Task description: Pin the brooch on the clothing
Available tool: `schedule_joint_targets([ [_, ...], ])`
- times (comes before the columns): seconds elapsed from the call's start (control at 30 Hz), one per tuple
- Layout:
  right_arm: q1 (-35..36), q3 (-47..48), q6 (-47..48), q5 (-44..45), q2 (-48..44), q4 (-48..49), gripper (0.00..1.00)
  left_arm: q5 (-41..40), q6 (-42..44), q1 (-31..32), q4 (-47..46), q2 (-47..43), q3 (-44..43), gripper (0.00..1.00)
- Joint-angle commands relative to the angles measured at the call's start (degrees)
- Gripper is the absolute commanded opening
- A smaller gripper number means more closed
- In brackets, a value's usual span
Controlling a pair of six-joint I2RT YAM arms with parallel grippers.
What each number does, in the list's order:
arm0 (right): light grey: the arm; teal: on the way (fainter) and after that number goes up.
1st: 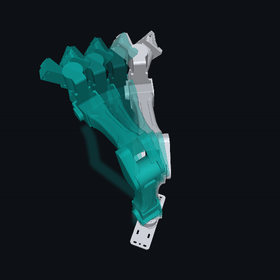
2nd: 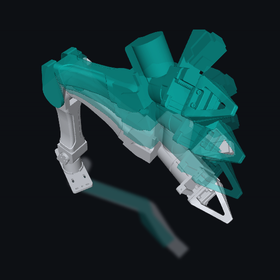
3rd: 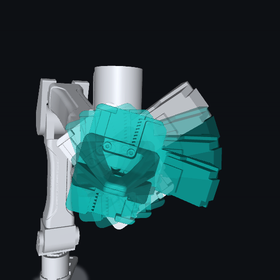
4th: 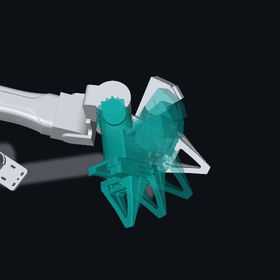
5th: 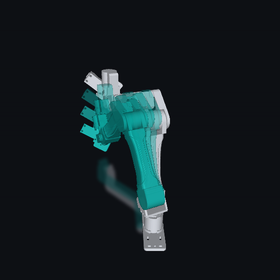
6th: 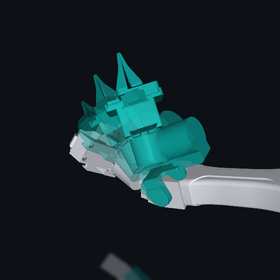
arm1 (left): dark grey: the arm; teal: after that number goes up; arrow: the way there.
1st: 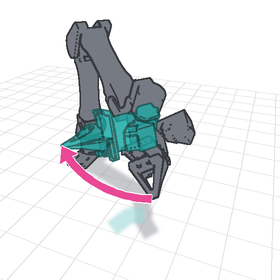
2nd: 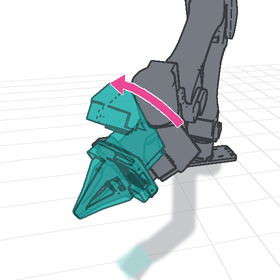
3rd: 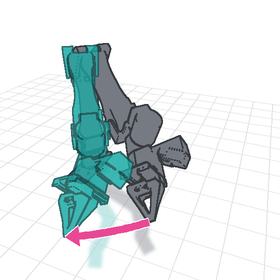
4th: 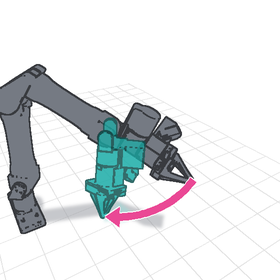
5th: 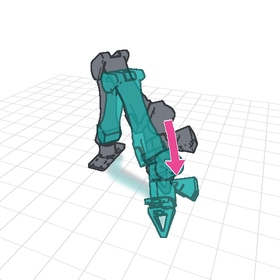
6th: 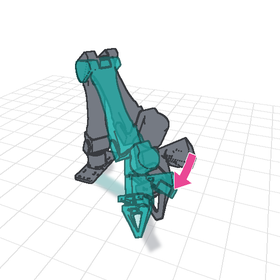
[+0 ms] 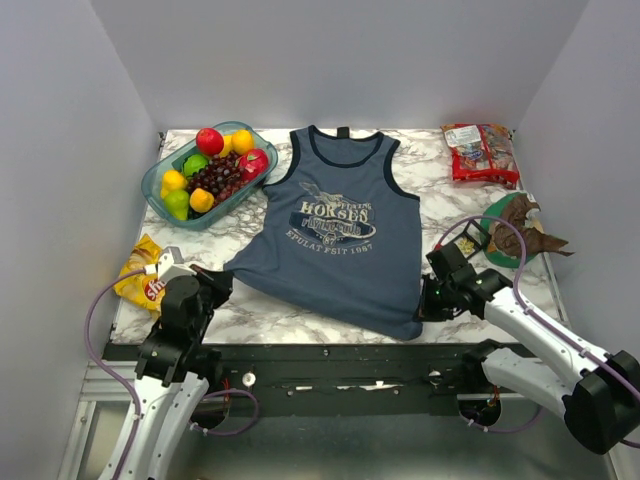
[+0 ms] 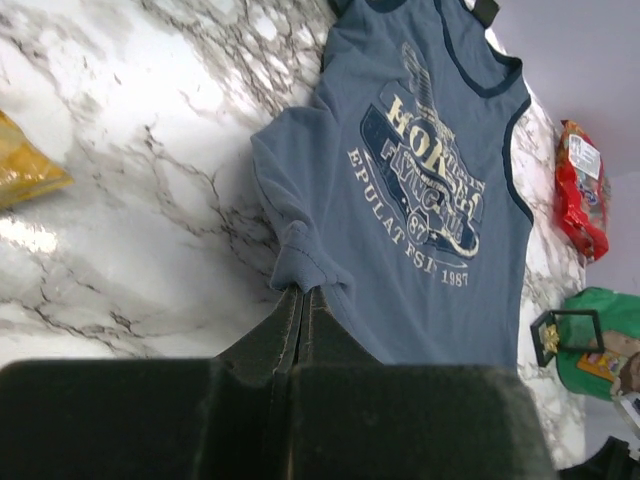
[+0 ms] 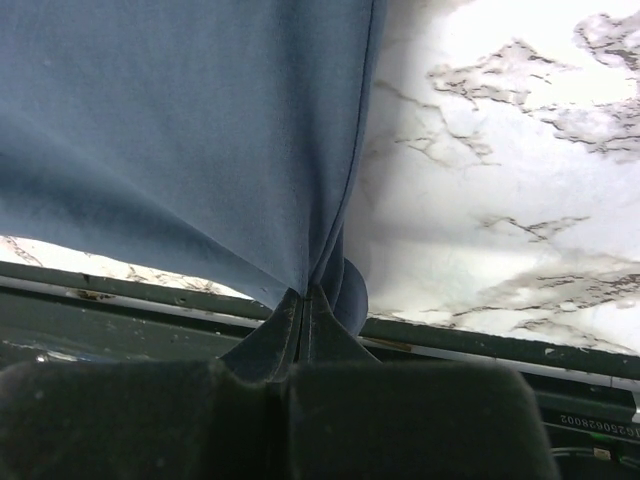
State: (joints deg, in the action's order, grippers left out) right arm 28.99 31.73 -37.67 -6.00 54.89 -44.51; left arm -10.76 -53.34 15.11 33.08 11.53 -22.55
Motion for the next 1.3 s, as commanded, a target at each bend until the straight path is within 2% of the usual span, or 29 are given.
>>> schedule_joint_targets([
  [0.0,0.7,1.9,-0.9,3.0,-0.9,-2.6,0.01,4.1,-3.7,0.2,4.8,-0.4,-3.4,0.0],
  [0.33,0.9,2.3,-1.1,4.3,-2.8,-2.9,0.04,5.8,-4.3,0.2,14.9,-2.9,-7.6,0.01],
  [0.37,1.0,2.3,-1.1,4.3,-2.9,-2.9,0.05,5.8,-4.3,0.2,16.6,-3.3,-7.8,0.2],
  [0.4,1.0,2.4,-1.1,4.3,-3.1,-3.0,0.07,5.7,-4.4,0.2,17.7,-4.3,-8.0,0.33],
  [0.43,1.0,2.6,-1.0,4.2,-3.2,-3.2,0.16,5.6,-4.4,0.2,18.7,-4.8,-8.5,0.44],
  [0.47,1.0,2.7,-1.0,4.2,-3.2,-3.3,0.25,5.5,-4.5,0.2,20.6,-5.4,-8.7,0.66],
  [0.5,1.0,3.1,-0.9,4.1,-3.6,-3.5,0.33,5.5,-4.6,0.2,21.5,-6.2,-9.0,0.75],
  [0.53,1.0,3.7,-0.7,3.9,-3.7,-3.7,0.48,5.4,-4.2,0.2,22.0,-6.6,-9.4,0.81],
  [0.57,1.1,4.1,-0.7,3.9,-4.1,-3.8,0.54,5.5,-3.9,0.2,22.4,-6.9,-9.7,0.87],
  [0.63,1.1,6.3,-0.2,4.8,-4.8,-5.0,0.67,5.8,-1.5,0.2,21.6,-6.6,-10.1,0.9],
  [0.73,1.1,9.0,0.5,5.7,-5.2,-5.8,0.72,9.1,1.9,0.2,16.2,-2.7,-10.0,0.93],
  [0.87,1.1,14.7,2.4,5.5,-3.7,-4.9,0.73,20.1,8.2,-0.9,3.2,8.1,-9.8,0.94],
  [0.9,1.1,15.5,2.8,5.5,-3.1,-4.4,0.73,21.7,9.1,-0.9,2.2,13.2,-10.2,0.93],
  [1.03,1.7,16.8,2.9,1.6,0.4,1.4,0.71,22.6,17.0,-0.7,-3.2,24.5,-15.1,0.93],
  [1.13,5.7,17.1,1.0,1.8,3.8,5.6,0.7,23.0,23.3,-0.7,-5.9,34.1,-20.4,0.95],
  [1.27,15.5,17.8,-2.5,3.0,10.5,12.9,0.7,25.3,27.5,-0.4,-11.5,45.6,-26.7,0.96],
])
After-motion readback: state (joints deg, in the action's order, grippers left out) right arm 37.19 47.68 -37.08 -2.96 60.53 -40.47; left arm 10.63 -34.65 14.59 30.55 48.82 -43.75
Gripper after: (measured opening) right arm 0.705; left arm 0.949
